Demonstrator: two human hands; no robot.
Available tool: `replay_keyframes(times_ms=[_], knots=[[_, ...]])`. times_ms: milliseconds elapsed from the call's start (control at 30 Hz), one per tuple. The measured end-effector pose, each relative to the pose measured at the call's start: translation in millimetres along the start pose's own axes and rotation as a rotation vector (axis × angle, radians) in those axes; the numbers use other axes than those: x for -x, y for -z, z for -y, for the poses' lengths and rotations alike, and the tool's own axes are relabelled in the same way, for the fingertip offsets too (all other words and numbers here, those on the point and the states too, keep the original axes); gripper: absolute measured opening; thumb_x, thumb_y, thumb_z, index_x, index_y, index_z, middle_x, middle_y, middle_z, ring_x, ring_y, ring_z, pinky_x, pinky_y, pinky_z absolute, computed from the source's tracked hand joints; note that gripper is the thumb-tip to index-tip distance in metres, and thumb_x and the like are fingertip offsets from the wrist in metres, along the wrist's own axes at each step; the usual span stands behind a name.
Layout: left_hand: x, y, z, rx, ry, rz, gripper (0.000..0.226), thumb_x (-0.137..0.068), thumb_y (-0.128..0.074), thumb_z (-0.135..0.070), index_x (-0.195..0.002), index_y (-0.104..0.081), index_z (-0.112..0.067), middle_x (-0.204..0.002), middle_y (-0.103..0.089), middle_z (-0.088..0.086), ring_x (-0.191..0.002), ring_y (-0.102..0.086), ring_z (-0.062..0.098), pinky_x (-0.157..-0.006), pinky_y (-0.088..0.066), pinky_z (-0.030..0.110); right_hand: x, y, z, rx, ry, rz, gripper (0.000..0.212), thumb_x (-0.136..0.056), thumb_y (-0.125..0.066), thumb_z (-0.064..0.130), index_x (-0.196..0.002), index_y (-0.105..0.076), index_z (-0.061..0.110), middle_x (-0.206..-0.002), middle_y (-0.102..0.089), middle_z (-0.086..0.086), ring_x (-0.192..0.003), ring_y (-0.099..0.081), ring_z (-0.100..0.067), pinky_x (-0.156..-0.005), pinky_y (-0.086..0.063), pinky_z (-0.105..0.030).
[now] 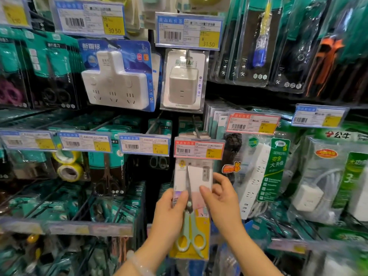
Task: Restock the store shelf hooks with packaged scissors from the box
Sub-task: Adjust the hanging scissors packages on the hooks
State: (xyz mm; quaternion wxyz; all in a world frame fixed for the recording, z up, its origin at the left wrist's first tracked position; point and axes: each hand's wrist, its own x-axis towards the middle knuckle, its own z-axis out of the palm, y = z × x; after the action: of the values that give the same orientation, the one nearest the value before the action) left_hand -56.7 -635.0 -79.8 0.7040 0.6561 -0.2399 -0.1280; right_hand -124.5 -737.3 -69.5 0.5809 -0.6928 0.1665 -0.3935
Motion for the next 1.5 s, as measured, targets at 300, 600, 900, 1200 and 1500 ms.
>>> replay_keyframes(times_ms=[300, 600, 900, 1200, 1500], knots=[[-30, -12, -33, 0.138, -0.004, -0.019, 0.02, -0.095, -0.05, -0.018, -0.082, -0.062, -0.008, -0.082, -0.068, 0.014, -0.075, -0.064, 0.026, -0.075, -0.053, 0.045, -33, -6, 21, -0.009, 0.169, -0.06, 0.051, -0.087, -0.056, -0.005, -0.132, -0.043, 0.015, -0.109, -0.065, 0.005, -0.094, -0.065, -0.002, -0.082, -0.053, -0.019], [-25, -23, -37, 0.243, 0.137, -0.065, 0.025, -0.093, -0.055, -0.022, -0.085, -0.059, 0.001, -0.093, -0.067, 0.028, -0.088, -0.065, 0.044, -0.083, -0.051, 0.058, -25, -3, 21, -0.033, 0.307, -0.078, 0.044, -0.089, -0.052, -0.005, -0.109, -0.052, 0.034, -0.106, -0.064, 0.008, -0.1, -0.063, -0.003, -0.084, -0.051, -0.019], [-33, -19, -39, 0.211, 0.093, -0.109, 0.028, -0.092, -0.055, -0.025, -0.08, -0.063, -0.001, -0.082, -0.069, 0.021, -0.075, -0.064, 0.029, -0.08, -0.052, 0.052, -35, -4, 18, -0.063, 0.253, 0.014, 0.041, -0.088, -0.051, -0.008, -0.102, -0.06, 0.03, -0.096, -0.069, 0.013, -0.094, -0.064, -0.001, -0.085, -0.053, -0.022], [-29, -25, -31, 0.228, 0.051, -0.129, 0.03, -0.094, -0.053, -0.027, -0.078, -0.061, -0.003, -0.078, -0.066, 0.016, -0.074, -0.061, 0.026, -0.076, -0.052, 0.049, -36, -1, 15, -0.052, 0.294, 0.026, 0.042, -0.088, -0.05, -0.011, -0.102, -0.059, 0.028, -0.095, -0.069, 0.014, -0.093, -0.063, 0.004, -0.082, -0.05, -0.013], [-27, -27, -30, 0.19, 0.075, -0.103, 0.032, -0.093, -0.054, -0.029, -0.078, -0.064, -0.003, -0.086, -0.07, 0.022, -0.086, -0.067, 0.04, -0.081, -0.053, 0.055, -31, 5, 13, -0.084, 0.282, 0.059, 0.041, -0.089, -0.051, -0.007, -0.108, -0.057, 0.03, -0.101, -0.069, 0.023, -0.102, -0.062, 0.003, -0.087, -0.049, -0.014]])
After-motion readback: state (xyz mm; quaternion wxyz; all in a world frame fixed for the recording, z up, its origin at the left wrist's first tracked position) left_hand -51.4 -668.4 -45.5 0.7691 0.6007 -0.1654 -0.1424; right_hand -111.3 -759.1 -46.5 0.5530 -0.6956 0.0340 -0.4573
